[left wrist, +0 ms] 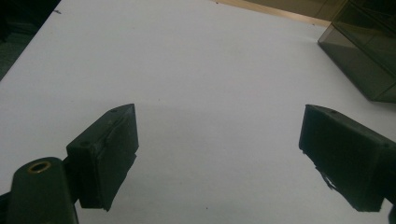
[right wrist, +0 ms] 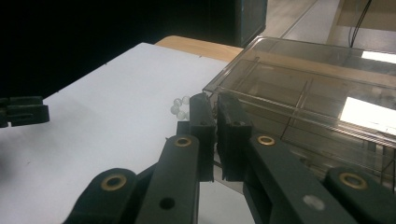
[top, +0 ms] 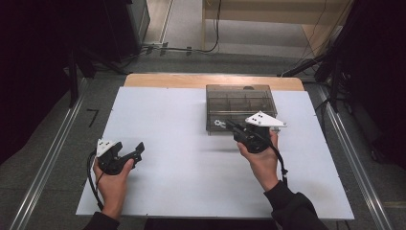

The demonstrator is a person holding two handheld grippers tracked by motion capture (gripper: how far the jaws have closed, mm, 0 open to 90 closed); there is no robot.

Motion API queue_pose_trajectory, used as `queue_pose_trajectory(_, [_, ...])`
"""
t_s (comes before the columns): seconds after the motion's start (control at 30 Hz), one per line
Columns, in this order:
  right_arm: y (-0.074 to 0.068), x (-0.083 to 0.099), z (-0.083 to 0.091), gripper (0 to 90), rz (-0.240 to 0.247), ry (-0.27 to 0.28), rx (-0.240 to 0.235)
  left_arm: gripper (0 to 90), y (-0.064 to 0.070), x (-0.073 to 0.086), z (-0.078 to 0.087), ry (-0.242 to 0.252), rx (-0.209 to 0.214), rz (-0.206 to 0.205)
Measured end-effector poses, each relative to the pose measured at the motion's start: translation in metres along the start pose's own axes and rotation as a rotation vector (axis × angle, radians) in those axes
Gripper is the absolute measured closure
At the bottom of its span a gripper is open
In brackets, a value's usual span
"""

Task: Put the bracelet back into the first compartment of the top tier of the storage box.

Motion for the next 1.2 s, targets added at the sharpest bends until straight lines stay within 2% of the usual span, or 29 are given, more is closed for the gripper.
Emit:
queue_pose_trajectory(0.43, [0.009, 0.007, -0.021, 83.9, -0.015, -0.032, 0.026, 12.3, 0.000, 0.000, 0.000, 0.002, 0.004, 0.002])
queue_pose_trajectory(0.6, [0.009, 0.011, -0.030, 83.9, 0.001, -0.066, 0.038, 12.3, -0.001, 0.000, 0.000, 0.000, 0.003, 0.005])
queue_pose_trajectory(0.77, [0.010, 0.016, -0.036, 83.9, -0.005, -0.109, 0.046, 12.3, -0.001, 0.000, 0.000, 0.000, 0.004, 0.004])
queue_pose_trajectory(0.9, [0.011, 0.018, -0.039, 83.7, -0.010, -0.123, 0.050, 12.3, -0.001, 0.000, 0.000, -0.001, 0.004, 0.004])
queue_pose_trajectory(1.2, [0.014, 0.018, -0.041, 71.7, -0.035, -0.120, 0.045, 12.3, -0.001, 0.000, 0.000, -0.007, 0.004, 0.003])
Point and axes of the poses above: each handheld gripper's, and its own axes: z roughly backward along the jaws, x roughly out of its underside, y roughly to its right, the point moved 2 cm from there along -z, roughly forward along the jaws, and after that the axes turned 4 degrees about y, right-handed, at the moved point
